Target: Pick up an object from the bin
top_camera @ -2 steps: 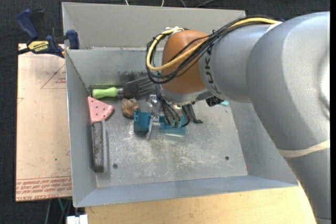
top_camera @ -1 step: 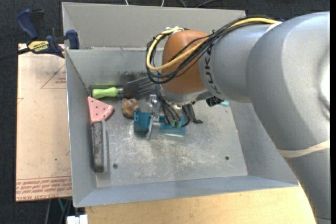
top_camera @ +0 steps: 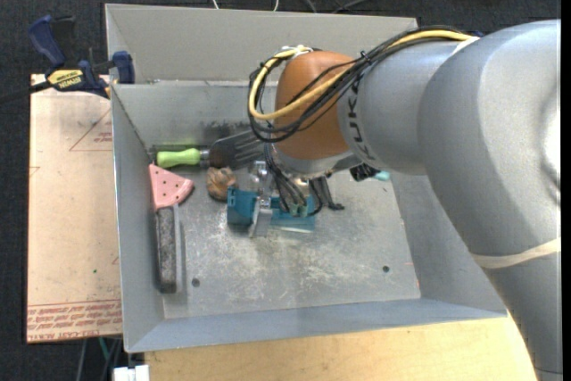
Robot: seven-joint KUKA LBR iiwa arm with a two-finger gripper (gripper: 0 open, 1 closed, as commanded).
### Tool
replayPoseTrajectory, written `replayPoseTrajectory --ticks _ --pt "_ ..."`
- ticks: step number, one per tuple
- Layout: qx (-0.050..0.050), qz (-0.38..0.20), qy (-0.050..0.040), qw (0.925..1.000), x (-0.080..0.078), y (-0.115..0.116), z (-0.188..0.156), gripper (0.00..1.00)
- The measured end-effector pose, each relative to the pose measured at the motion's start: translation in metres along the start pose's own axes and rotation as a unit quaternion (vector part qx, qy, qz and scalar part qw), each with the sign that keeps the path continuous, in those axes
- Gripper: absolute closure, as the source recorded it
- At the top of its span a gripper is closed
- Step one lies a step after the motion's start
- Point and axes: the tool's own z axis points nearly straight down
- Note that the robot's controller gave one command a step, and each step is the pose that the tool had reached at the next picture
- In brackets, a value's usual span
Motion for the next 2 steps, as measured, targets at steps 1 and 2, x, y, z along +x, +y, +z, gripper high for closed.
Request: replayPoseTrajectory --ticks 1,2 --pt "0.000 0.000 0.0000 1.0000 0.0000 0.0000 0.0000 1.00" --pt "0.000 0.000 0.0000 1.0000 0.0000 0.0000 0.0000 1.00"
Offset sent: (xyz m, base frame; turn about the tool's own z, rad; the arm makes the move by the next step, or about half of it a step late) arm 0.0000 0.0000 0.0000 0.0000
